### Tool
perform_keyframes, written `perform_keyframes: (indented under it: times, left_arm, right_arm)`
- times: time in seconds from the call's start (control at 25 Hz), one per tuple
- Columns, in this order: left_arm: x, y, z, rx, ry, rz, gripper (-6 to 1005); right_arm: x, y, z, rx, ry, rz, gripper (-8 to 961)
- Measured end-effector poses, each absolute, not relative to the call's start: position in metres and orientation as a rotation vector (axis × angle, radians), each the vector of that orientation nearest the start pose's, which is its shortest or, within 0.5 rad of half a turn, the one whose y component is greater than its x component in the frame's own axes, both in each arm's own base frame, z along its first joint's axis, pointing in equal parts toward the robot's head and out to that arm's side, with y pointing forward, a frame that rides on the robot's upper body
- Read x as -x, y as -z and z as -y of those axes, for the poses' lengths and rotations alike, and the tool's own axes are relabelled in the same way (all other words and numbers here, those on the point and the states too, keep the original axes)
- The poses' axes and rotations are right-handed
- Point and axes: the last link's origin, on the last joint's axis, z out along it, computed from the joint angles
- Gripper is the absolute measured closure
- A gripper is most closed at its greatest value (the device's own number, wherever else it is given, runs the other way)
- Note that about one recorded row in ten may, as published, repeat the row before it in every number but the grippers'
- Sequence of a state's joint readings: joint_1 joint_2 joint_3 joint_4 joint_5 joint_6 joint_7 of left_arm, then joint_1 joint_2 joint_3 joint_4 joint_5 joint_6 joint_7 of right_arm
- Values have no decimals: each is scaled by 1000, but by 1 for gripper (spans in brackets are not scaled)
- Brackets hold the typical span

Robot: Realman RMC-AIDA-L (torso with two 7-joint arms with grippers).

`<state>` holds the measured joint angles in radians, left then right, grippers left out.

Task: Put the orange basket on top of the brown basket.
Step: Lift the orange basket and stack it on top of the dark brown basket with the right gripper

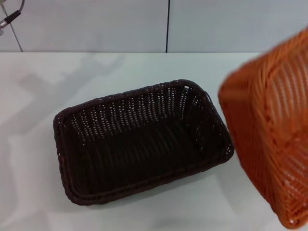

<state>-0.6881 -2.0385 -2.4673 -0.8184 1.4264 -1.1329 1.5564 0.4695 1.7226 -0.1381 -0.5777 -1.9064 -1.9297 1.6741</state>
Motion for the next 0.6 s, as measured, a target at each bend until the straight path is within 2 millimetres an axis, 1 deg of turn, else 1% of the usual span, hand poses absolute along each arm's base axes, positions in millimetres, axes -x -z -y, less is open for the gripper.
perform_keyframes:
  times: [0.08, 0.12, 0.16, 0.28, 0.32, 0.36, 0.48, 0.52, 0.56, 0.6]
  left_arm:
    - [176, -123, -446, 2002, 1188, 580, 140]
    - [176, -123, -446, 2004, 1187, 578, 140]
    - [176, -123, -446, 2006, 1185, 577, 140]
    - [175, -125, -447, 2013, 1178, 567, 140]
    - [175, -127, -447, 2016, 1175, 560, 140]
    - [175, -127, -447, 2016, 1175, 560, 140]
    - [174, -128, -448, 2022, 1170, 554, 140]
    - [172, -128, -449, 2033, 1161, 545, 140]
    - [172, -128, -449, 2033, 1161, 545, 140]
    - [171, -128, -449, 2040, 1156, 539, 140]
  right_arm:
    - [-303, -194, -312, 2238, -1225, -790, 779]
    - [-294, -177, -318, 2208, -1307, -788, 777]
    - [-294, -177, -318, 2208, -1307, -788, 775]
    - [-281, -150, -326, 2162, -1410, -766, 769]
    - [-271, -131, -330, 2144, -1457, -744, 767]
    - [-271, -131, -330, 2144, -1457, -744, 765]
    - [-258, -105, -337, 2164, -1492, -726, 759]
    - [-251, -89, -339, 2180, -1511, -728, 757]
    - [-251, -89, -339, 2180, -1511, -728, 755]
    - [-249, -81, -339, 2181, -1522, -732, 753]
